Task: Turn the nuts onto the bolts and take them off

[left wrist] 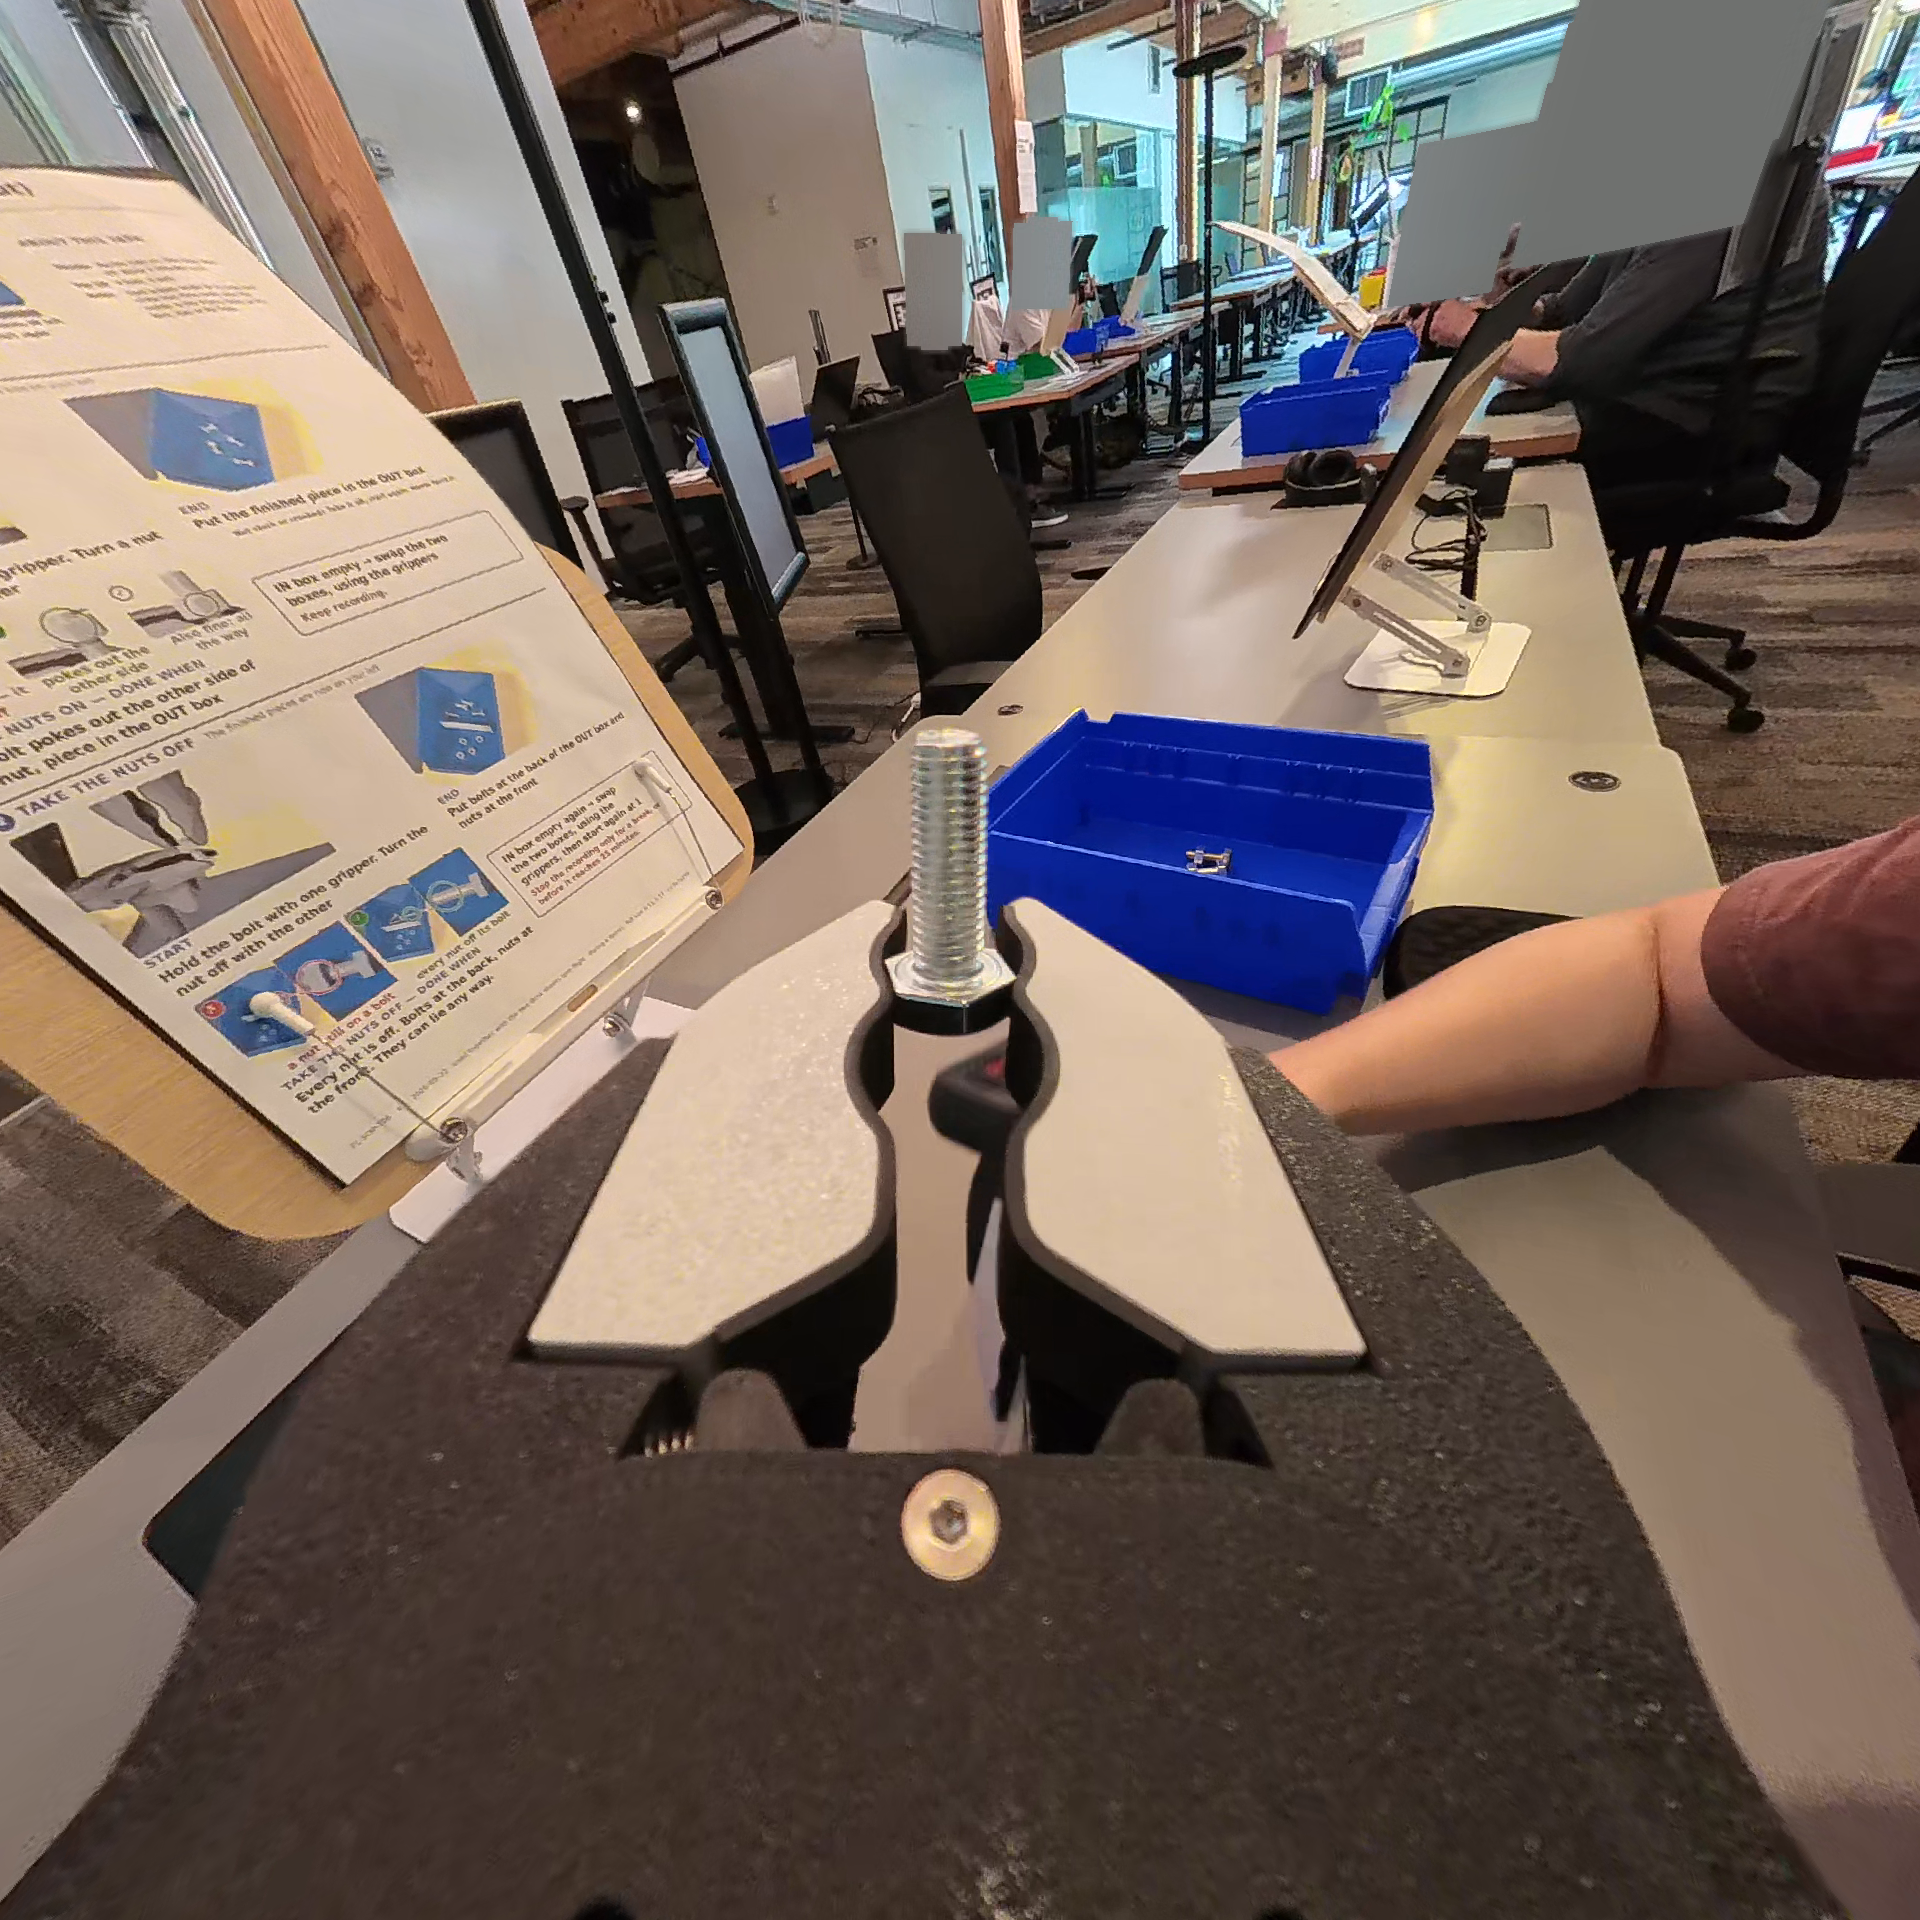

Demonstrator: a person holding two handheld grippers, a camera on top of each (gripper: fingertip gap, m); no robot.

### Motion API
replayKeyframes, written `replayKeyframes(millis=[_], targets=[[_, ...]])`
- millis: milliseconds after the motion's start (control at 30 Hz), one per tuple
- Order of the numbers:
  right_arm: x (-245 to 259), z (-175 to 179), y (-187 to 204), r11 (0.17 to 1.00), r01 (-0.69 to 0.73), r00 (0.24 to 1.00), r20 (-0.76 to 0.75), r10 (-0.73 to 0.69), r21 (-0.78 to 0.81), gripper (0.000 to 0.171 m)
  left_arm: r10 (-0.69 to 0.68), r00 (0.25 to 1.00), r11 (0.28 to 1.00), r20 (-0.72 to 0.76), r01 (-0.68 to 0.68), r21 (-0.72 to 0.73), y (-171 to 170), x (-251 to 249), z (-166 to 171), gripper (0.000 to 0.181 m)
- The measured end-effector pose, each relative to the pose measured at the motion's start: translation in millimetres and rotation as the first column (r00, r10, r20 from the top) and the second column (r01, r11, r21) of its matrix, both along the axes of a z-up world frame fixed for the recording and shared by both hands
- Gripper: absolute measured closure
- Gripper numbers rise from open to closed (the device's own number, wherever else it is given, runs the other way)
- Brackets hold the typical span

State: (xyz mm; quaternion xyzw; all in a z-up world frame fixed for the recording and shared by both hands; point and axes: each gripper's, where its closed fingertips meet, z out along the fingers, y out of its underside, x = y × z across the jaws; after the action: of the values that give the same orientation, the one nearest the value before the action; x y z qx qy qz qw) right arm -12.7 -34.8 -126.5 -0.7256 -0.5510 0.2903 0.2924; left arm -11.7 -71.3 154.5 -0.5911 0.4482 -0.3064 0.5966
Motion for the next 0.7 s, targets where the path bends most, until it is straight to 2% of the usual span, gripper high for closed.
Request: replayKeyframes(millis=[33,100,167,233,267,367,433,533,700], targets=[[2,10,-7,0.999,-0.037,0.999,-0.029,0.036,-0.033,0.164,0.003,1.000,1.000,0.001,-0.003,-0.004,1,-2,0,0.165],[5,22,-42,0.969,-0.207,0.978,-0.057,0.201,-0.133,0.170,0.014,1.000,1.000,0.007,-0.014,-0.008,4,-5,0,0.165],[13,11,-63,0.946,-0.309,0.948,0.047,0.315,-0.100,0.171,0.009,1.000,1.000,0.015,-0.009,-0.013,4,-6,1,0.165],[22,-12,-55,0.946,-0.322,0.920,0.245,0.305,0.032,0.170,0.005,1.000,1.000,0.012,-0.005,-0.016,3,-5,0,0.165],[26,-20,-55,0.942,-0.333,0.903,0.302,0.307,0.037,0.170,0.007,1.000,1.000,0.007,-0.007,-0.015,3,-5,-1,0.165],[25,-28,-61,0.945,-0.325,0.899,0.298,0.321,-0.037,0.171,0.006,1.000,1.000,-0.009,-0.007,-0.011,3,-2,-2,0.165],[28,-31,-60,0.943,-0.332,0.890,0.321,0.323,-0.027,0.170,0.001,1.000,1.000,-0.018,-0.001,-0.010,2,1,-4,0.165],[30,-16,-56,0.947,-0.321,0.907,0.286,0.310,-0.009,0.169,0.013,0.999,1.000,-0.039,-0.013,-0.006,4,1,-7,0.165],[48,-15,-65,0.947,-0.293,0.887,0.333,0.320,-0.131,0.164,0.029,0.999,0.999,-0.040,-0.030,-0.017,7,-3,-8,0.165]])
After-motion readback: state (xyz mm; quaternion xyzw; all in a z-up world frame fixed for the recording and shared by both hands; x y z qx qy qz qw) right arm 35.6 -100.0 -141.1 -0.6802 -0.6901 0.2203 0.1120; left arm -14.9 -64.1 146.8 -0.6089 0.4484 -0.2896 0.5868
